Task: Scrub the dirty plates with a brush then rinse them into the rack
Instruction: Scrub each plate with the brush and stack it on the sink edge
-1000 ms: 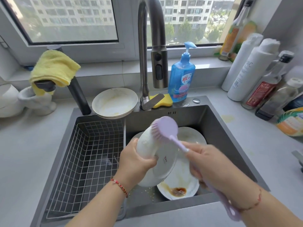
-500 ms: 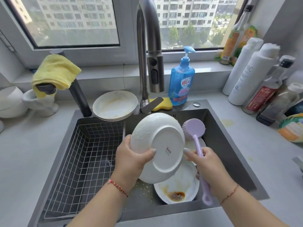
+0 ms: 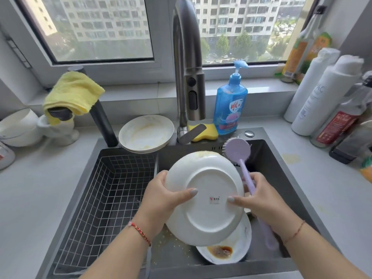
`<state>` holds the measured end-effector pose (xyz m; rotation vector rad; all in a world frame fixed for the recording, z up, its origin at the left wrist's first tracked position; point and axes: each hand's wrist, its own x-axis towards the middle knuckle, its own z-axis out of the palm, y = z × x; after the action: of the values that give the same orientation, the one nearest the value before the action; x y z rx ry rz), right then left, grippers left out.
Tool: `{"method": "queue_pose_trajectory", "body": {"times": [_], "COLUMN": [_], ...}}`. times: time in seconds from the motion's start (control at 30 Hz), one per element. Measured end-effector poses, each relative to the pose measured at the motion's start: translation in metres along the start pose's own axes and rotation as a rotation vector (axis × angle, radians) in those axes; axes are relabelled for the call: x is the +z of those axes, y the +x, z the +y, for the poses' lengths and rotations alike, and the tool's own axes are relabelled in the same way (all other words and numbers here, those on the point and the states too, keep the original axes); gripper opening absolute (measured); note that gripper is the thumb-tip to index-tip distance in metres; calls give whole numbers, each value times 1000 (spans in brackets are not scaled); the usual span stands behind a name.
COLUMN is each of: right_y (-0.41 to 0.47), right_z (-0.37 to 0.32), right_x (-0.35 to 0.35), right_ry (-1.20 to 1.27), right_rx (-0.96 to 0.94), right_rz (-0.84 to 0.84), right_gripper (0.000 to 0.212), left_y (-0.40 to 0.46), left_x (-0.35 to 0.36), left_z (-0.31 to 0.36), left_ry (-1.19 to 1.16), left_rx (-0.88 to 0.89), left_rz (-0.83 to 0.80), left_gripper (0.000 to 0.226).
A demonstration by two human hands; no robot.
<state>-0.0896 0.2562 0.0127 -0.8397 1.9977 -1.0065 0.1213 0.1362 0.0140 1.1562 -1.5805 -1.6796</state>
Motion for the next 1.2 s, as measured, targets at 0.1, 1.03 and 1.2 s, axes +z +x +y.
{"method": "queue_pose_trajectory", "body": {"times": [0.1, 1.03, 1.2], "right_y": [8, -59, -50], "right_z": [-3, -60, -60], "right_x": [-7, 19, 5], "right_ry": [-177, 180, 192], "right_rx": [-53, -64, 20], "right_rz": [-80, -364, -234], "right_gripper": [64, 46, 41], "left_y": [5, 16, 11], "left_x": [-2, 16, 6], "left_z": [4, 4, -1], "left_ry": [202, 522, 506], "left_rx": [-13, 120, 101], "left_rz": [-104, 149, 111], "left_gripper": [66, 40, 36]}}
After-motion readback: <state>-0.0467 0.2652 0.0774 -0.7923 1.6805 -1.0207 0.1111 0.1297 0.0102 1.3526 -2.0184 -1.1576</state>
